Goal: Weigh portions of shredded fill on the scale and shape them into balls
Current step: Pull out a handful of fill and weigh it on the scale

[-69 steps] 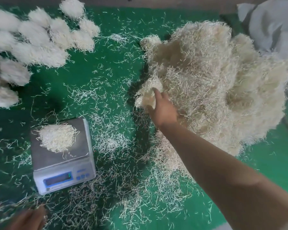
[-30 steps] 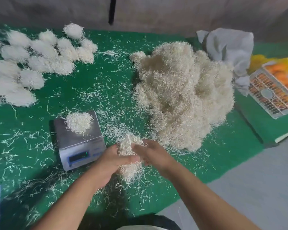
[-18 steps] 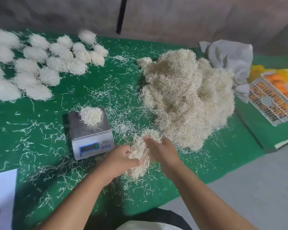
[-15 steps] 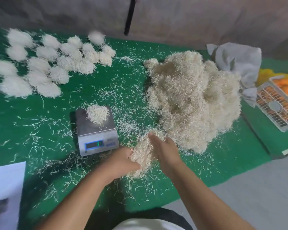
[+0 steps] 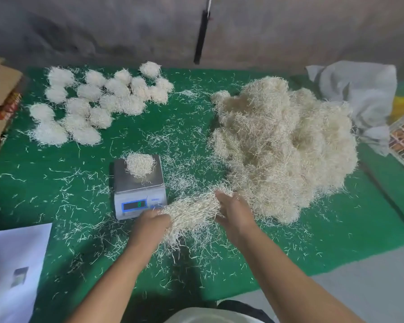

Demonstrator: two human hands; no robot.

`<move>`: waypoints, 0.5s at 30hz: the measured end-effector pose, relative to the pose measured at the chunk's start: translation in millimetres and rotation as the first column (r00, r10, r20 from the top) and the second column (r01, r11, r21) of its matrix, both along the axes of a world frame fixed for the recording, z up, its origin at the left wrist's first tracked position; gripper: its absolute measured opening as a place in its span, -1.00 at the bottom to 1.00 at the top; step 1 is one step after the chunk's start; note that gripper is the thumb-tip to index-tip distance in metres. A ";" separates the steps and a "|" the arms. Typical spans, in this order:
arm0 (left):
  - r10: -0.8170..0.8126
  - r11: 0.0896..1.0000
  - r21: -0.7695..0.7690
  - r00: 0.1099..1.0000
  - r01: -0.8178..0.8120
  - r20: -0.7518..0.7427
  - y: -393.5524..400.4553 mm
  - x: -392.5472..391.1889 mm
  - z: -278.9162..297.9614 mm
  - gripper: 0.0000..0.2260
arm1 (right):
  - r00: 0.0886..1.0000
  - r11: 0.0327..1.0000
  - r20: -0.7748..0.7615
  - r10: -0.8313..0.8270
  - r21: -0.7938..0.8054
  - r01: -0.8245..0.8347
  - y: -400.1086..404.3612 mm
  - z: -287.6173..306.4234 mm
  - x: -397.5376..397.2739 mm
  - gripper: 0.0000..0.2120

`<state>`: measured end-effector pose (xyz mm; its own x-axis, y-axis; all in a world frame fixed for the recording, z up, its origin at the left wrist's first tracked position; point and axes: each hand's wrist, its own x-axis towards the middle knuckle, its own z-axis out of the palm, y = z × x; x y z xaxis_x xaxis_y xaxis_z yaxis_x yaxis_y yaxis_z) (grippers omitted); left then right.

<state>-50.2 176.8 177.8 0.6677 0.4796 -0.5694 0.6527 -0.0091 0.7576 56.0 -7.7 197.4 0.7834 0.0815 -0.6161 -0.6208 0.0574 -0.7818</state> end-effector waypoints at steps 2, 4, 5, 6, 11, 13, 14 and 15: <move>-0.006 0.999 0.042 1.000 0.007 -0.030 -11.2 2.0 -2.1 -0.86 | 1.000 1.000 0.001 -0.006 0.017 0.006 -12.7 -2.6 3.4 -0.17; -0.014 0.997 0.071 0.999 0.017 -0.039 -20.6 3.4 -2.8 -0.90 | 1.000 1.000 -0.020 -0.013 0.025 0.013 -25.0 -7.1 5.4 -0.17; -0.022 0.997 0.075 0.999 0.024 -0.032 -24.7 4.2 -3.4 -0.81 | 0.999 0.999 -0.044 -0.029 0.027 0.030 -31.6 -9.8 6.9 -0.21; -0.030 0.997 0.075 0.999 0.033 -0.029 -27.5 5.7 -3.6 -0.70 | 0.996 0.998 -0.074 -0.052 0.034 0.055 -38.1 -13.6 9.7 -0.29; 0.031 0.991 0.134 0.996 -0.019 -0.085 -36.2 8.0 -1.6 -0.73 | 0.973 0.984 -0.162 -0.161 0.043 0.170 -76.4 -28.7 34.6 -0.49; 0.093 0.977 0.203 0.991 -0.073 -0.095 -35.5 7.6 -4.2 -0.77 | 0.975 0.983 -0.146 -0.168 0.046 0.177 -90.9 -30.4 48.7 -0.50; 0.120 0.965 0.243 0.987 -0.093 -0.102 -33.9 9.0 -8.2 -0.78 | 0.973 0.983 -0.152 -0.173 0.039 0.180 -96.9 -28.9 54.9 -0.53; 0.133 0.947 0.312 0.980 -0.082 -0.148 -33.2 9.3 -7.4 -0.83 | 0.973 0.980 -0.134 -0.190 0.039 0.196 -103.8 -30.6 62.5 -0.56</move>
